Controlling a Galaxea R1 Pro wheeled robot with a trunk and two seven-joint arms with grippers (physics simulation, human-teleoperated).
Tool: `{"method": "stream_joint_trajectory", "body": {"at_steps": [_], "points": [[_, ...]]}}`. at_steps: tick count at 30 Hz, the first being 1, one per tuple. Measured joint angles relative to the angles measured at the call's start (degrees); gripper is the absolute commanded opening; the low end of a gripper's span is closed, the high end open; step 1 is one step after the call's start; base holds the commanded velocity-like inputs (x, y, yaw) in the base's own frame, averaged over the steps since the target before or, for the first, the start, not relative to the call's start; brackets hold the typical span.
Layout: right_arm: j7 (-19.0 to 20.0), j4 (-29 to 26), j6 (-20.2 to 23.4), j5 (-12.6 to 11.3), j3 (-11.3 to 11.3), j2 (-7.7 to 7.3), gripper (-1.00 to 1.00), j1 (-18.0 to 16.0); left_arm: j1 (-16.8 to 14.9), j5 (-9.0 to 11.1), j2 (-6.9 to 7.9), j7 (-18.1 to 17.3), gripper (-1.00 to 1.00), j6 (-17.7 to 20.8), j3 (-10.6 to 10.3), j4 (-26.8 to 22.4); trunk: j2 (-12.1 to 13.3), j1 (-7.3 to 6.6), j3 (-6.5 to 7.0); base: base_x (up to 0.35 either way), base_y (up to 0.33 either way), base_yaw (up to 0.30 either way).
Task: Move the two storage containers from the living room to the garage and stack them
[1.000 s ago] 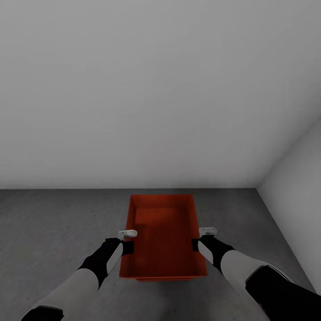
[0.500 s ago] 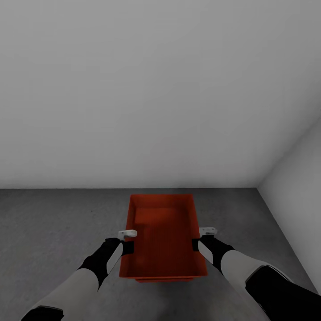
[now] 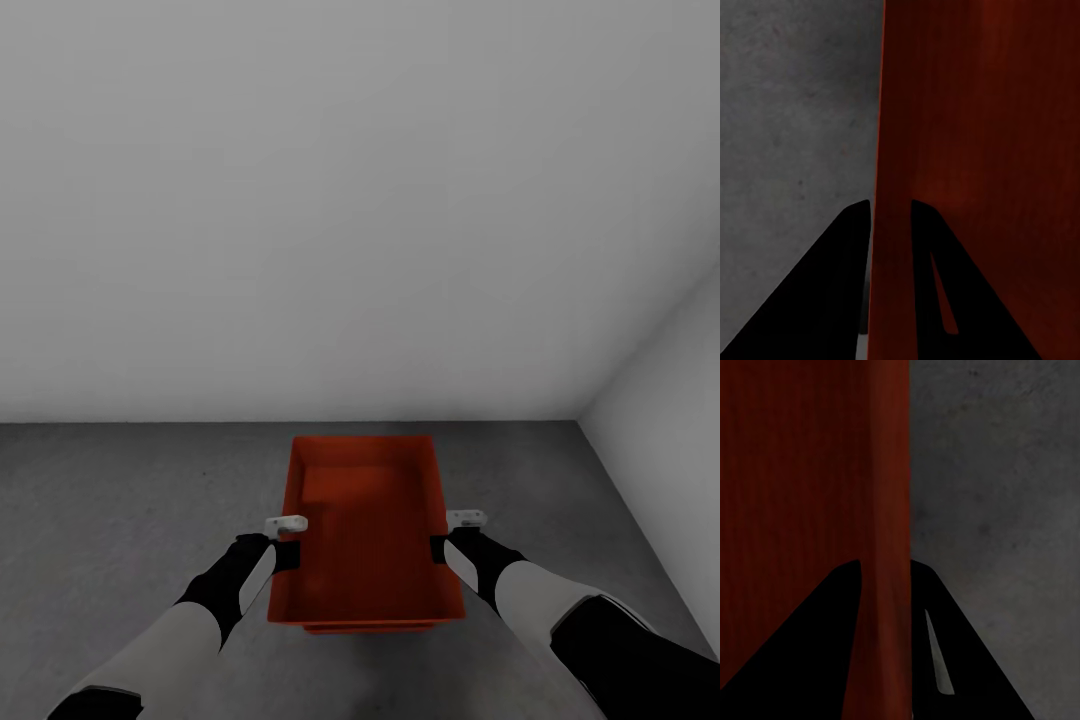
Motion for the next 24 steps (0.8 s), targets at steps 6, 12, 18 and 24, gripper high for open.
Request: {"method": "stream_joint_trajectory", "body": {"at_steps": [6, 12, 18, 24], "points": [[0.0, 0.0, 0.0, 0.0, 0.0, -0.01, -1.00, 0.0, 0.0, 0.1, 0.00, 0.0, -1.00, 0.0, 0.0, 0.0, -2.4, 1.32, -1.08, 0.000, 0.000, 0.000], [0.0, 0.0, 0.0, 0.0, 0.0, -0.01, -1.00, 0.0, 0.0, 0.1, 0.00, 0.0, -1.00, 0.0, 0.0, 0.0, -4.8, 2.64, -2.16, 0.000, 0.000, 0.000], [0.0, 0.0, 0.0, 0.0, 0.0, 0.00, -1.00, 0.0, 0.0, 0.1, 0.01, 0.0, -1.00, 0.0, -0.1, 0.0, -7.2, 3.96, -3.24, 0.000, 0.000, 0.000], [0.0, 0.0, 0.0, 0.0, 0.0, -0.01, -1.00, 0.0, 0.0, 0.1, 0.00, 0.0, -1.00, 0.0, 0.0, 0.0, -9.6, 5.27, -4.31, 0.000, 0.000, 0.000]]}}
